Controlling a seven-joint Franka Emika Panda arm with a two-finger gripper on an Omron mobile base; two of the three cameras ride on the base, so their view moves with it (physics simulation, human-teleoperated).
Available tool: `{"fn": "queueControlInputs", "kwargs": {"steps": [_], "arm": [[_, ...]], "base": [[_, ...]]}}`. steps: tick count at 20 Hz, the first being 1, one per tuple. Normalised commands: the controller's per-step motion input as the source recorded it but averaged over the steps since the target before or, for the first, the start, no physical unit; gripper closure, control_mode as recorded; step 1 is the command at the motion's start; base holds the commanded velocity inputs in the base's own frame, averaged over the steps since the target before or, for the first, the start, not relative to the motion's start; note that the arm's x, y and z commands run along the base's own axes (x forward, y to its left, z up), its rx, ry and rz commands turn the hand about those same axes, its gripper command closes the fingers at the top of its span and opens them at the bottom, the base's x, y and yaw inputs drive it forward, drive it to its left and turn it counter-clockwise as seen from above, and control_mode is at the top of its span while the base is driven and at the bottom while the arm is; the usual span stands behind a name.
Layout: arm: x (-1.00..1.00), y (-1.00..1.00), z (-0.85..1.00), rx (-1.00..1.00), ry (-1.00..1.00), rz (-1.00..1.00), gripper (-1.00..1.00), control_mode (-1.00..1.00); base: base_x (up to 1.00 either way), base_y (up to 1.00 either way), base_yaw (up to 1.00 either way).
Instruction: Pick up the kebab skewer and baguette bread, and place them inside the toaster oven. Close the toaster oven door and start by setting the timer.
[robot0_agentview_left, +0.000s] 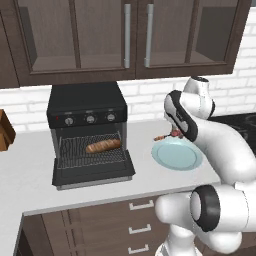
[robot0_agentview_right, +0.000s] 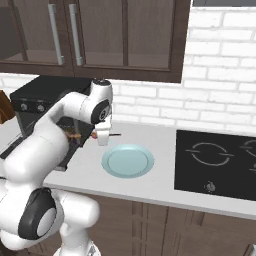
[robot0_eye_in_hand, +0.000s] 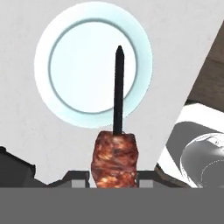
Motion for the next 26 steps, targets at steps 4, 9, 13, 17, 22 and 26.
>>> {"fn": "queueControlInputs", "kwargs": {"steps": [4, 9, 13, 17, 22, 26], "arm": [[-0.29, 0.91, 0.19, 0.00, 0.00, -0.07, 1.00, -1.00], [-0.19, 1.00, 0.13, 0.00, -0.03, -0.09, 1.00, -1.00], [-0.06, 1.00, 0.06, 0.00, -0.02, -0.14, 1.00, -1.00], [0.00, 1.00, 0.00, -0.03, -0.07, -0.16, 1.00, -1.00], [0.00, 0.93, 0.00, -0.02, -0.14, -0.25, 1.00, -1.00], [0.00, 0.61, -0.03, -0.01, -0.18, -0.25, 1.00, -1.00]], "base": [[0.00, 0.00, 0.00], [0.00, 0.00, 0.00], [0.00, 0.00, 0.00], [0.00, 0.00, 0.00], [0.00, 0.00, 0.00], [0.00, 0.00, 0.00]]}}
